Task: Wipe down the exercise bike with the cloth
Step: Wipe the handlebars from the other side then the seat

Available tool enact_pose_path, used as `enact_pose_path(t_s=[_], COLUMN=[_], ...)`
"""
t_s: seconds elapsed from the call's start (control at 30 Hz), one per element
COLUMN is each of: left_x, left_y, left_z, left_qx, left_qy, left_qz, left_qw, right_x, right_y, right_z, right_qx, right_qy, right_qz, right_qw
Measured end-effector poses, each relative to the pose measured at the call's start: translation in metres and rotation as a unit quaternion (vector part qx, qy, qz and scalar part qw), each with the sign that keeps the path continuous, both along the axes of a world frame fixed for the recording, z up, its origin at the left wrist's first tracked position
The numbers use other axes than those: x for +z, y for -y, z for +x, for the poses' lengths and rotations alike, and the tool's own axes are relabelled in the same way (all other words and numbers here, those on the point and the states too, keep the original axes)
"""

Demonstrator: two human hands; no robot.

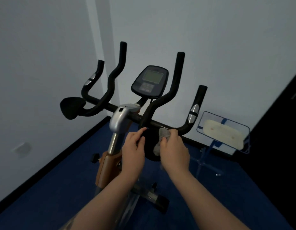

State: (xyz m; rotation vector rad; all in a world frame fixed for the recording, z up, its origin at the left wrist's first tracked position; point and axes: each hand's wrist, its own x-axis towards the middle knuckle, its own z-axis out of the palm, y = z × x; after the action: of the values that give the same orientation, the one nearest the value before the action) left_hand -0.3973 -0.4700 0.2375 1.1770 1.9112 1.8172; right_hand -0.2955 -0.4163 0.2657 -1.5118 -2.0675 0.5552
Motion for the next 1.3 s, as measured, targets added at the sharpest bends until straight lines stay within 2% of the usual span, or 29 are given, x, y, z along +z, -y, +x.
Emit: enact_pose_path(t_s=[0.1, 0.17, 0.23, 0.3, 0.37, 0.5, 0.57, 0.67, 0.77, 0.83, 0.93, 1.07, 1.17, 1.23, 1.3], left_x=[-0.002, -0.001, 0.001, 0.003, 0.005, 0.008, 0.009, 0.008, 0.007, 0.006, 0.005, 0.006, 0.004, 0.004, 0.004], left_y=[0.000, 0.000, 0.001, 0.003, 0.004, 0.006, 0.006, 0.006, 0.007, 0.007, 0.005, 0.005, 0.006, 0.005, 0.005], left_z=[-0.006, -0.010, -0.013, -0.016, -0.019, -0.025, -0.025, -0.027, -0.026, -0.027, -0.029, -0.030, -0.032, -0.033, -0.032], left_qx=[-0.024, -0.036, -0.044, -0.054, -0.068, -0.092, -0.096, -0.102, -0.103, -0.102, -0.107, -0.111, -0.122, -0.124, -0.123], left_qy=[-0.003, -0.015, -0.031, -0.045, -0.054, -0.070, -0.067, -0.064, -0.072, -0.074, -0.073, -0.072, -0.075, -0.080, -0.075], left_qz=[-0.005, -0.009, -0.016, -0.021, -0.025, -0.036, -0.033, -0.031, -0.027, -0.023, -0.022, -0.026, -0.027, -0.027, -0.025], left_qw=[1.000, 0.999, 0.998, 0.997, 0.996, 0.993, 0.993, 0.992, 0.992, 0.992, 0.991, 0.991, 0.989, 0.989, 0.989], right_x=[-0.011, -0.019, -0.029, -0.034, -0.037, -0.042, -0.044, -0.045, -0.045, -0.051, -0.050, -0.048, -0.049, -0.053, -0.054], right_y=[0.020, 0.035, 0.049, 0.057, 0.054, 0.054, 0.060, 0.064, 0.059, 0.055, 0.057, 0.055, 0.049, 0.050, 0.052], right_z=[-0.007, -0.013, -0.024, -0.030, -0.026, -0.024, -0.041, -0.068, -0.059, -0.044, -0.046, -0.061, -0.032, -0.023, -0.038], right_qx=[-0.071, -0.123, -0.175, -0.219, -0.232, -0.242, -0.290, -0.319, -0.301, -0.268, -0.251, -0.252, -0.190, -0.185, -0.210], right_qy=[-0.120, -0.225, -0.334, -0.444, -0.509, -0.545, -0.565, -0.596, -0.622, -0.648, -0.659, -0.664, -0.660, -0.651, -0.650], right_qz=[0.020, 0.031, -0.001, -0.067, -0.107, -0.060, -0.056, -0.121, -0.202, -0.216, -0.208, -0.267, -0.272, -0.252, -0.267], right_qw=[0.990, 0.966, 0.926, 0.866, 0.822, 0.801, 0.770, 0.727, 0.695, 0.679, 0.677, 0.652, 0.674, 0.691, 0.680])
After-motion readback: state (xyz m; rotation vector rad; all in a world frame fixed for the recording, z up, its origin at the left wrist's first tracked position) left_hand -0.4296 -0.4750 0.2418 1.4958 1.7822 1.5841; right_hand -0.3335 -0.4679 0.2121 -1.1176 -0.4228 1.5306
